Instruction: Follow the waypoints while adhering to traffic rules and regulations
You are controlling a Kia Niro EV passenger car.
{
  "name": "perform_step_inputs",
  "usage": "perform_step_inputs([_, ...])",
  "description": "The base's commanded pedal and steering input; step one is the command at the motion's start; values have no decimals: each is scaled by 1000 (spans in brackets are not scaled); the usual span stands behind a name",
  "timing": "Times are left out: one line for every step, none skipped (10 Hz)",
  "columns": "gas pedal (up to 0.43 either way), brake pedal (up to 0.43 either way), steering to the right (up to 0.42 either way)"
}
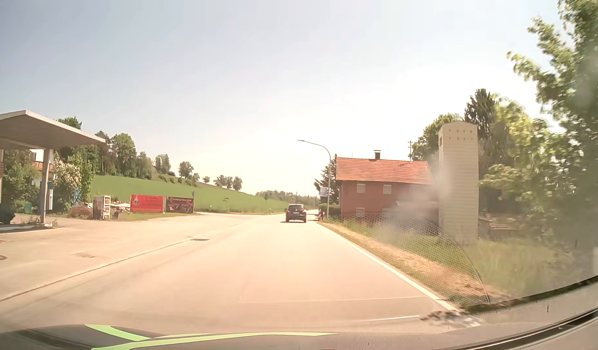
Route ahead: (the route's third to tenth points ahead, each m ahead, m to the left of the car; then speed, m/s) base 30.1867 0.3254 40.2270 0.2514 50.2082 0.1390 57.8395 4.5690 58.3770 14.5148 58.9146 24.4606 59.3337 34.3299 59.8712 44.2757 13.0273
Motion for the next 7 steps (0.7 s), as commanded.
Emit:
perform_step_inputs([0,79,-2])
perform_step_inputs([0,104,-2])
perform_step_inputs([0,110,-2])
perform_step_inputs([0,116,0])
perform_step_inputs([0,122,1])
perform_step_inputs([0,140,1])
perform_step_inputs([0,152,1])
